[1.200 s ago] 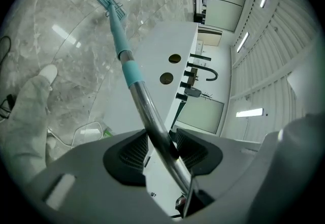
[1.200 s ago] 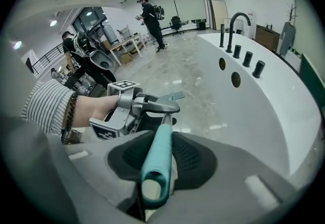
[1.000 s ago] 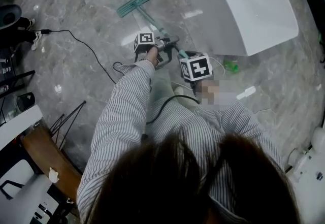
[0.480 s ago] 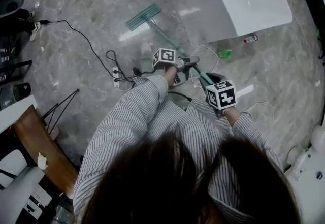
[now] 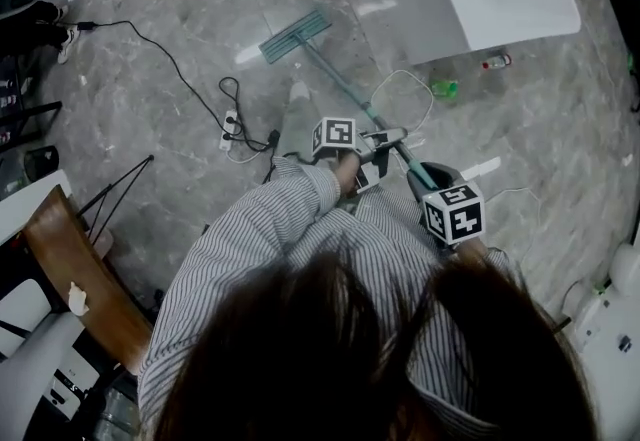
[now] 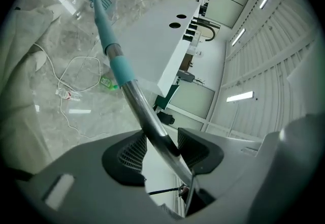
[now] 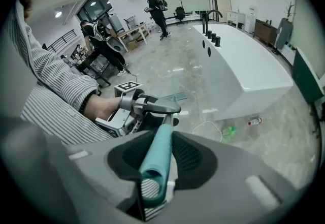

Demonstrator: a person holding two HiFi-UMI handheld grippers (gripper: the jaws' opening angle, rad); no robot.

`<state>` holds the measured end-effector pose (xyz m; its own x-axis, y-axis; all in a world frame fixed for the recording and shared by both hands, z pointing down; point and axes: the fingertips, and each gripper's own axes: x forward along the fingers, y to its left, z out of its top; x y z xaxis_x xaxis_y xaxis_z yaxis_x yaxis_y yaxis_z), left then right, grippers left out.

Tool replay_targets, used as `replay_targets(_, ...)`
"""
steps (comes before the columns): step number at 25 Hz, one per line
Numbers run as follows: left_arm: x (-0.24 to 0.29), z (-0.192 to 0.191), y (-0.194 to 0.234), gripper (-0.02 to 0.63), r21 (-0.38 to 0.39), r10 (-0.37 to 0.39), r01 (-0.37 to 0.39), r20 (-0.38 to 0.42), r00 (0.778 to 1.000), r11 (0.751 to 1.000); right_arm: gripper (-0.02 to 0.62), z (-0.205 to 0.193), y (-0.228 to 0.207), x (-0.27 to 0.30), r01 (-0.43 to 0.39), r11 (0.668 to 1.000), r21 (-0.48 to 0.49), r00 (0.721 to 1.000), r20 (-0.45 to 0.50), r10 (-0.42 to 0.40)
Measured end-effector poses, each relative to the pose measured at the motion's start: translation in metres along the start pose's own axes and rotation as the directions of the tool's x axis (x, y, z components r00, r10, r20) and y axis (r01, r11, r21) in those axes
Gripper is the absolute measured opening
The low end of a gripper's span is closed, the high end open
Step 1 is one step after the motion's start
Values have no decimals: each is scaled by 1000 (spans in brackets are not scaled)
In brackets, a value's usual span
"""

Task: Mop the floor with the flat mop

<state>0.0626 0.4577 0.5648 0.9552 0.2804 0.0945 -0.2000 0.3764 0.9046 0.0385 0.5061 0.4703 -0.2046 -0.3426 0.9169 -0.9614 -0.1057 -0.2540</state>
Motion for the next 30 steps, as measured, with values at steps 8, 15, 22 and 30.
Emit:
replay_targets(8,-3,-11,1,198,2,-19,19,-41,999,1000,114,-7,6,-5,3,998,57,1000,13,-4)
replay_targets(15,-11,-9,-2,202,15,-17,17,-42,999,1000,114,-2,15,-4,9,998,63,1000,15,-10)
replay_targets(22,-13,-6,-2,206,30,17,-16,-49,999,999,114,1,17,-2,2,997,71,1000,12,-3)
replay_targets(30,-22,17,-7,207,33,40,-39,-48,998,999,114,21,20,10,-8,995,104,1000,20,6)
